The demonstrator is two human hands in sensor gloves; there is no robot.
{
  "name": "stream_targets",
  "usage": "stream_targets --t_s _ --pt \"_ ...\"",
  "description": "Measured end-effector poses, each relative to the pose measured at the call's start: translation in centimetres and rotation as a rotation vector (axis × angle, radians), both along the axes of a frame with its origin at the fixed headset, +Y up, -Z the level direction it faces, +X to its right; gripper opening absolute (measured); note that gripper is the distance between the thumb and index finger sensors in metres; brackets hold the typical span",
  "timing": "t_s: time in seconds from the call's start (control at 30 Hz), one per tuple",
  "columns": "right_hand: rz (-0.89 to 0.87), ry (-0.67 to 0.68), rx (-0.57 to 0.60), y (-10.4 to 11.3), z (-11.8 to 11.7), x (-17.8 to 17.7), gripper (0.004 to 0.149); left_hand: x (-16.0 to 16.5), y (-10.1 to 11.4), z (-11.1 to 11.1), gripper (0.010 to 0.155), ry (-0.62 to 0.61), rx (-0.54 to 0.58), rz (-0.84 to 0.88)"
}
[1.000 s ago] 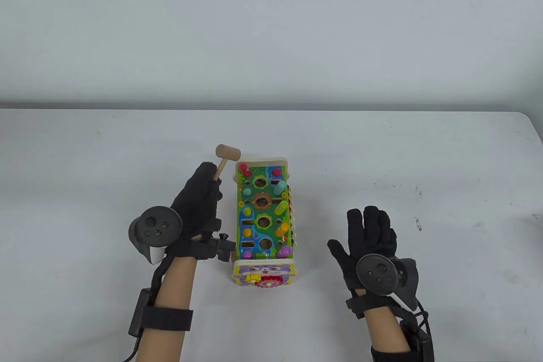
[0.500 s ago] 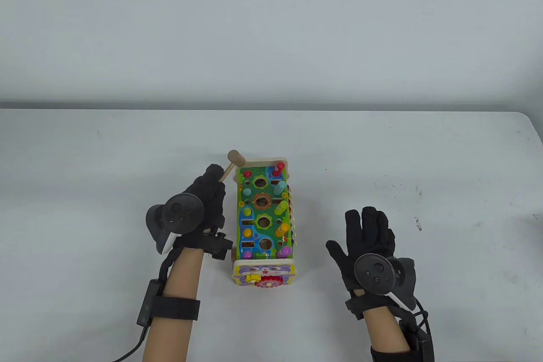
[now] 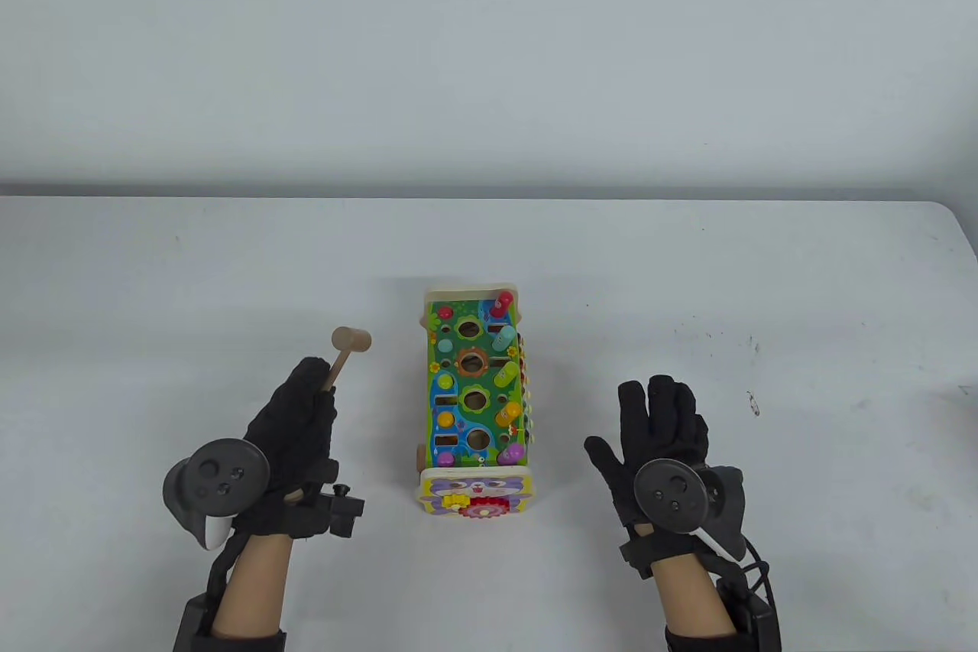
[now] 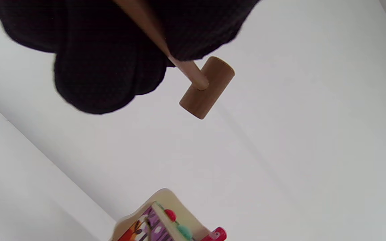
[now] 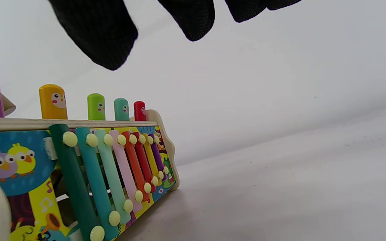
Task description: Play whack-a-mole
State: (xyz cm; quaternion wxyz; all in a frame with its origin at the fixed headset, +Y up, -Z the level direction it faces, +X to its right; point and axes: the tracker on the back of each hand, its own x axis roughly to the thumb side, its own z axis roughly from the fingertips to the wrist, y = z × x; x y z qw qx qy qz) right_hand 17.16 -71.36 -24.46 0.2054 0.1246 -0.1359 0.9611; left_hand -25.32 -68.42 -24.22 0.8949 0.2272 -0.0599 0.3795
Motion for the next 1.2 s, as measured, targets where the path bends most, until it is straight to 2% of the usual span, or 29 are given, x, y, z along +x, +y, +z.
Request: stream_targets --t_s 0.13,0.27,0.63,1.2 --pt "-0.001 0.009 0.005 0.2 0.2 -0.2 0.073 0.2 -1.6 0.5 0.05 0.018 -0.064 -0.154" --pt "0.001 0.014 0.008 0.3 0.3 -0.4 0.073 0.7 -3.4 0.2 0.05 0.01 -0.197 -0.3" --pt "0.01 0.012 -0.008 0.2 0.3 -0.5 0.073 1.7 -6.1 -1.0 0.049 0.066 -0.372 -0.626" --pt "0.03 0.013 -0.032 0.1 0.2 -0.8 0.073 3.6 -8.0 -1.9 0.05 0.027 -0.54 -0.79"
